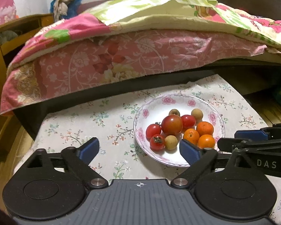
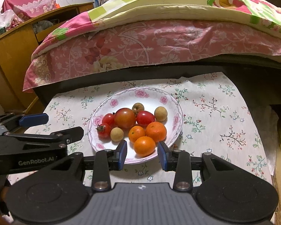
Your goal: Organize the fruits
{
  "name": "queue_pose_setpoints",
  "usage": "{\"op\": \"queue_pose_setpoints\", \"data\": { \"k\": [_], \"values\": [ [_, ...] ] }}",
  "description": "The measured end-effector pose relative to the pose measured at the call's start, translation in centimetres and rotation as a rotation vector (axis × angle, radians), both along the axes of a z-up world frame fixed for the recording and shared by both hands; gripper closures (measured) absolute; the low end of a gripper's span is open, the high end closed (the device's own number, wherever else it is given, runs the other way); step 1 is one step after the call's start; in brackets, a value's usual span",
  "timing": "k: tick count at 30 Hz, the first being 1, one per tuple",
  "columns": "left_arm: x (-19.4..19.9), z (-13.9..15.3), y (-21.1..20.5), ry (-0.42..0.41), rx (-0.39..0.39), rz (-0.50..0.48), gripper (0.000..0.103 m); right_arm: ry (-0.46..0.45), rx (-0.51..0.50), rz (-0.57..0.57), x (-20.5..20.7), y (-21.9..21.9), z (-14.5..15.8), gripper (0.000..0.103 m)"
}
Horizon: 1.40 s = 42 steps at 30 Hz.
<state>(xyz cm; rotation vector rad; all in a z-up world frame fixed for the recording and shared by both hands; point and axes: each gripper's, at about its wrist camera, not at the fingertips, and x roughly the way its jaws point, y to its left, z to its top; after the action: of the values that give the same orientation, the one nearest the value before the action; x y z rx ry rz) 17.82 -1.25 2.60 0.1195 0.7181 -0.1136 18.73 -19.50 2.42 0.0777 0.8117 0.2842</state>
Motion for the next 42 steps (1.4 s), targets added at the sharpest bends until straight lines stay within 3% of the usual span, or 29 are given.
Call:
{"op": "queue_pose_setpoints", "data": {
  "k": [4,6,22,29,42],
  "values": [
    [-0.7,0.3,-0.1,-0.009,0.012,-0.007,0.007,0.000,0.006,0.002,-0.8,0.0,0.1,0.067],
    [-1.2,0.4,-0.1,-0.015,0.022,-0.002,0.000,-0.002,0.008,0.001,-1.2,0.1,0.2,0.067],
    [-5.1,1.2,0.6,-0.033,0.026,0.024,0.000,-0.012,0.033,-0.011,-5.5,-0.2,1.0,0.067],
    [-6.8,1.0,1.0,-0.003,-0.013,0.029,0.000,-0.019,0.052,-0.012,-7.9,-0.4,1.5,0.067],
    [-10.2,-0.1,1.2,0.044,0.022,0.046,0.000,0.004,0.037,-0.002,-11.5,0.6,1.1,0.066]
  ]
}}
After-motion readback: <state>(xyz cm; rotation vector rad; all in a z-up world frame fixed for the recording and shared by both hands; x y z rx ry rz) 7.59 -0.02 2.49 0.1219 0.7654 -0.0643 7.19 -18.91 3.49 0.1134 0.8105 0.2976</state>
